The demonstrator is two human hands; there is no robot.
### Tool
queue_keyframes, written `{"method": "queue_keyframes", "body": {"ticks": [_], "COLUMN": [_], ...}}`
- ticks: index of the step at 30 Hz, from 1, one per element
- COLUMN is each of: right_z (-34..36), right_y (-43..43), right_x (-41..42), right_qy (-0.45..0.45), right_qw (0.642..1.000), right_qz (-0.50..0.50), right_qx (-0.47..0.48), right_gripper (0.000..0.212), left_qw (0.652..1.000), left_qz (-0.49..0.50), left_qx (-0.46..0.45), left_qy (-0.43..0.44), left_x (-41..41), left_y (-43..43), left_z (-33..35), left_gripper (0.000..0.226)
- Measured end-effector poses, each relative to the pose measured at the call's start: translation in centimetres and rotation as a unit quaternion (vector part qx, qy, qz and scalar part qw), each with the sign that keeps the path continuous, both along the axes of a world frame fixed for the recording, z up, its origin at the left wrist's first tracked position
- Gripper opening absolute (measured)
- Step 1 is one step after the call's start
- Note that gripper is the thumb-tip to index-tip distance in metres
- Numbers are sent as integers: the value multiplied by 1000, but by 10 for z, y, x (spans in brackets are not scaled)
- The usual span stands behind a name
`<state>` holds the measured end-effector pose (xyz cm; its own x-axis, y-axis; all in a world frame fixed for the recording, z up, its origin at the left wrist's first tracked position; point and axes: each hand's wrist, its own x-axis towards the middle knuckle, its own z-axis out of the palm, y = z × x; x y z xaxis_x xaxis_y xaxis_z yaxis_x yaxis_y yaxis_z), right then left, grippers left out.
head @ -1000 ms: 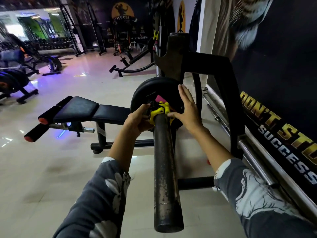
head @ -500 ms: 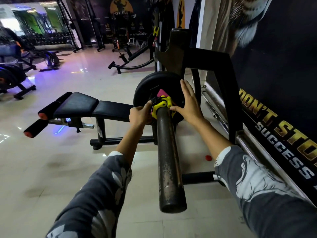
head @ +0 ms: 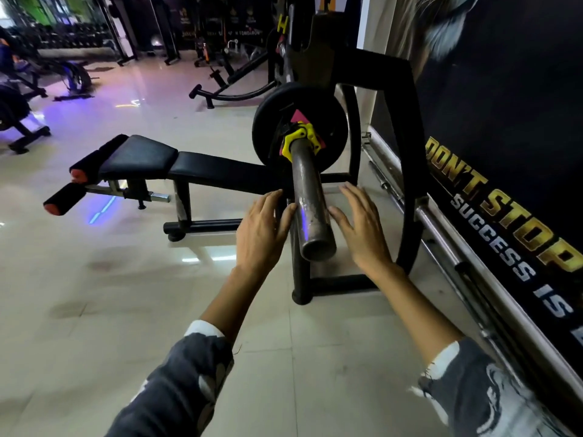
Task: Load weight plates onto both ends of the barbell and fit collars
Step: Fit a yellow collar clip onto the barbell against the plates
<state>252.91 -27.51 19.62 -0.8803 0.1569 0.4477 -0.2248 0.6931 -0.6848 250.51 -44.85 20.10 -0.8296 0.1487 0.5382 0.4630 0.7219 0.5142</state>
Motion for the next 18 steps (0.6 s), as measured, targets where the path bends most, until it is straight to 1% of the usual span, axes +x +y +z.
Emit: {"method": "queue_keyframes", "body": {"ticks": [4, 7, 9, 11, 14, 16, 18], "right_z": [-3, -10, -20, -32, -45, -52, -62], "right_y": [-10, -20, -30, -42, -60, -82, -107], "right_x": [55, 98, 123, 143, 151, 152, 150], "right_qy": [12, 36, 38, 9, -42, -71, -102], "right_qw": [999, 998, 997, 996, 994, 991, 987], "right_qz": [18, 32, 42, 47, 62, 98, 124], "right_qx": [-29, -37, -54, -73, -77, -51, -13], "right_gripper": [51, 57, 50, 38, 30, 30, 30], "left_qw": [1000, 1000, 999, 1000, 999, 996, 993], "left_qz": [2, 6, 11, 11, 14, 48, 85], "left_qx": [-4, 15, 27, 26, 13, 10, -13], "left_qy": [24, 24, 24, 1, -39, -68, -83], "left_x": [54, 100, 126, 144, 157, 169, 178], "left_y": [-7, -15, -23, -33, -47, -69, -98], "left_z": [-2, -6, -10, -19, -32, -44, -63], "left_gripper": [51, 49, 47, 47, 48, 40, 36]}}
